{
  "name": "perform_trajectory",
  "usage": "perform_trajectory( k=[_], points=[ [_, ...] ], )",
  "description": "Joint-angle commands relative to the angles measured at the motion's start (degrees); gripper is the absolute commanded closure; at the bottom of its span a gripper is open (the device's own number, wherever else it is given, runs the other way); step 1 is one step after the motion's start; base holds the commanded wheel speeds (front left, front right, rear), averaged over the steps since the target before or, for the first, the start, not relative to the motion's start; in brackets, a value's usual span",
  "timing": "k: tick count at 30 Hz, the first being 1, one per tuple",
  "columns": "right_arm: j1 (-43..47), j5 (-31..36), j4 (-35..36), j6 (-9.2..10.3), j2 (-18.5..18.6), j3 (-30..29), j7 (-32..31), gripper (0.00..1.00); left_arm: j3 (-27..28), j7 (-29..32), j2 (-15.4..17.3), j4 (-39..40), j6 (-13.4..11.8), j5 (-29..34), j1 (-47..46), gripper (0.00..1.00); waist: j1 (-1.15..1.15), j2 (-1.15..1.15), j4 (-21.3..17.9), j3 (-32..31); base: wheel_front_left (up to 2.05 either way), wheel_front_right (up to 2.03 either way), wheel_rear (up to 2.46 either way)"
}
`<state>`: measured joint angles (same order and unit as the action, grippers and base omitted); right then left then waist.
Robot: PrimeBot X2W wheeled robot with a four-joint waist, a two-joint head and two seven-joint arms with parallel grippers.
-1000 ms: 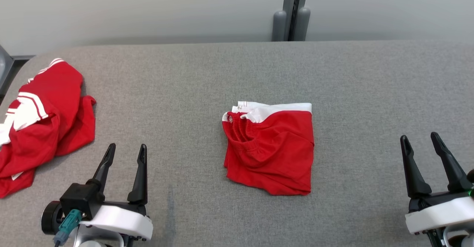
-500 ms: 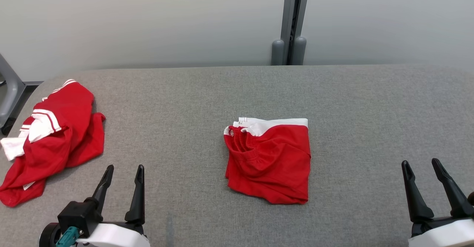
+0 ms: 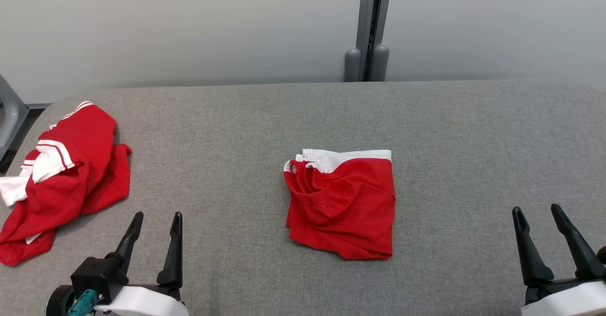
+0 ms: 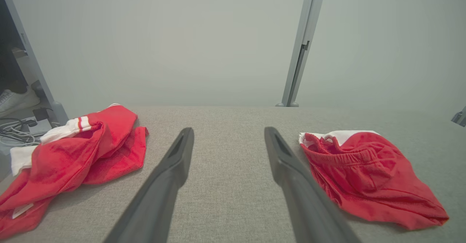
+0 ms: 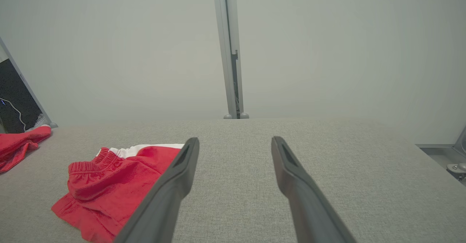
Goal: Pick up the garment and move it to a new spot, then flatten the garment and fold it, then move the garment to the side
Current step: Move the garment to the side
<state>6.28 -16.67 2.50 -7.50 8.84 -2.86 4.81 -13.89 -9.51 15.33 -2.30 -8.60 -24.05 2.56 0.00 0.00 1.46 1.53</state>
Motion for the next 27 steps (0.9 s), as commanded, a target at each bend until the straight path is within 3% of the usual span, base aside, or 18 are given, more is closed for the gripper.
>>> perform_trajectory(
  k=[1, 27],
  points=[
    [-0.5, 0.33, 0.07, 0.01, -0.07, -0.08, 0.07, 0.0, 0.13, 0.07, 0.39, 0.31, -0.3, 0.07, -0.67, 0.0, 0.0, 0.0, -0.01, 0.23, 0.0, 0.0, 0.0],
    [-1.14, -0.09, -1.35, 0.01, 0.14, 0.21, 0.97, 0.0, -0.65, 0.07, 1.19, 0.79, -1.02, -0.31, -1.06, 0.0, 0.0, 0.0, 0.44, 1.23, 0.0, 0.0, 0.0]
  ],
)
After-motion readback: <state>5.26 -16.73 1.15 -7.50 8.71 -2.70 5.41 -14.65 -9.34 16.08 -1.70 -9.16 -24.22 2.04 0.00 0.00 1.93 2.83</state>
